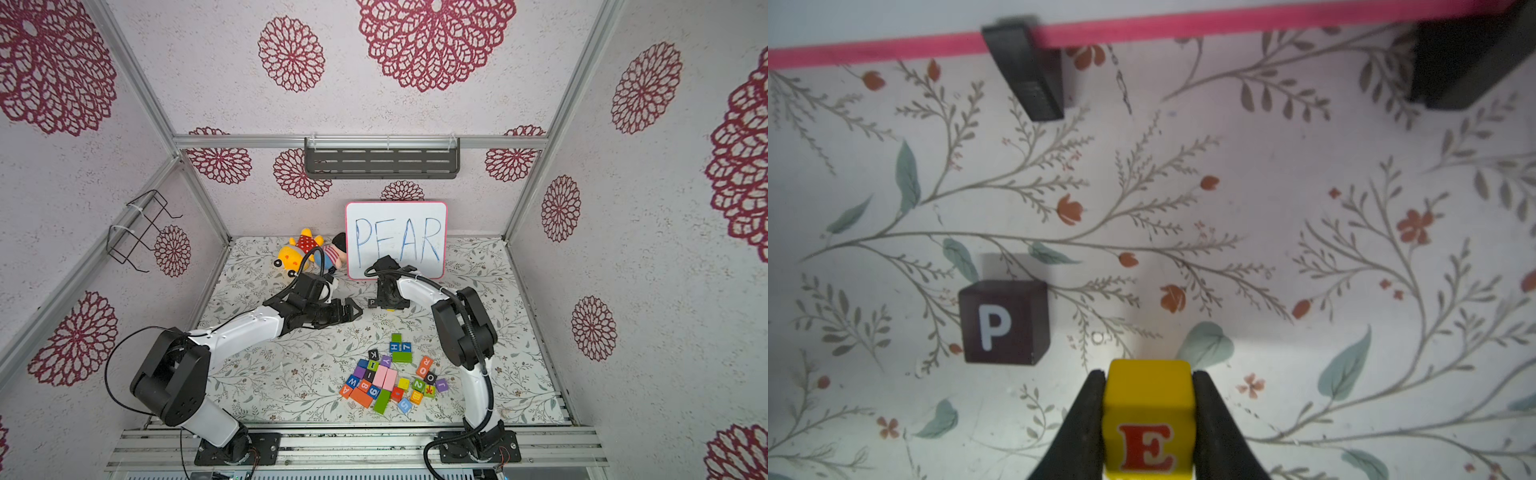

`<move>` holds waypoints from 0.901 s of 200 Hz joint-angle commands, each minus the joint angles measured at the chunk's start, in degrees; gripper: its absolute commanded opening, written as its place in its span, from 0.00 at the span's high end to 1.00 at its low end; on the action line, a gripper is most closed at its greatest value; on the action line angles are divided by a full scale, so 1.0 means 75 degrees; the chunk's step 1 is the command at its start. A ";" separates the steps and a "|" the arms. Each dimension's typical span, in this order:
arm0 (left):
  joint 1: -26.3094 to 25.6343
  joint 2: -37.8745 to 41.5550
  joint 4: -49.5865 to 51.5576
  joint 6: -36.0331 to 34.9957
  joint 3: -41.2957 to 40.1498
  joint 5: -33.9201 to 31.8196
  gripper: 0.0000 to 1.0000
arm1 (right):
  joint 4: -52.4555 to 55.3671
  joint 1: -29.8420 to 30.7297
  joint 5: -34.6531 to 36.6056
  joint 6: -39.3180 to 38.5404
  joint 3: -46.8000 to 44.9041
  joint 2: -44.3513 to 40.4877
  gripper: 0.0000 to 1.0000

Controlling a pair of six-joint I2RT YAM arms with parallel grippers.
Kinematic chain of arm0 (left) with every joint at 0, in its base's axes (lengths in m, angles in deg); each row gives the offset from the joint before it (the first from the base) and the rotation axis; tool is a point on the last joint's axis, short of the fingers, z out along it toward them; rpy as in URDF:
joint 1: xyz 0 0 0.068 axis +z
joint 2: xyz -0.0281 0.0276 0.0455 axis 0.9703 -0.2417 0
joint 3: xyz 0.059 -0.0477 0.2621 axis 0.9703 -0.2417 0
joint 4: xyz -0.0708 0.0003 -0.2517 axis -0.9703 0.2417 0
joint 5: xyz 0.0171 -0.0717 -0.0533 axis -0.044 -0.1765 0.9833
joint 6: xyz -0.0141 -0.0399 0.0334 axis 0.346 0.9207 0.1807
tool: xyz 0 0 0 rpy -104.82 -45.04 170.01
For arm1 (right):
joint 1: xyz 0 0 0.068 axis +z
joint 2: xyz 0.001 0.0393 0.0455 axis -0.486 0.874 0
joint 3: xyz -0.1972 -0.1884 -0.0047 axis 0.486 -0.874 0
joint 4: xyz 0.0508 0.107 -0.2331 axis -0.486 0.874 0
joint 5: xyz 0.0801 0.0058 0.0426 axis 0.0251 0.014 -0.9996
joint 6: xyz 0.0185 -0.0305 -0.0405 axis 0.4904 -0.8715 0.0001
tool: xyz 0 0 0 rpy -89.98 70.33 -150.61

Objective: Spell the uppercase word “pear” with letter blocks
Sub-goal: Place the letter block at the center of the board.

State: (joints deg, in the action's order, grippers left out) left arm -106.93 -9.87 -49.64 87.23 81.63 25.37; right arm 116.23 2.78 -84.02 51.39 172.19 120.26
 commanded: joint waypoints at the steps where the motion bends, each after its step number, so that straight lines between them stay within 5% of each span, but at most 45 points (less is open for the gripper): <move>1: 0.0078 -0.0061 0.0174 -0.0106 0.0135 0.0077 0.02 | 0.0256 -0.0038 -0.0052 -0.0368 0.0521 0.0190 0.75; 180: 0.0111 0.0059 0.0060 -0.0074 -0.0087 0.0057 0.02 | 0.0286 -0.0029 -0.0244 0.0089 0.0915 0.0857 0.74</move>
State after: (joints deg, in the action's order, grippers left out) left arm -106.45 -9.87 -48.72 86.99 81.61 25.50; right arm 117.46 2.80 -85.53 50.16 177.57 125.53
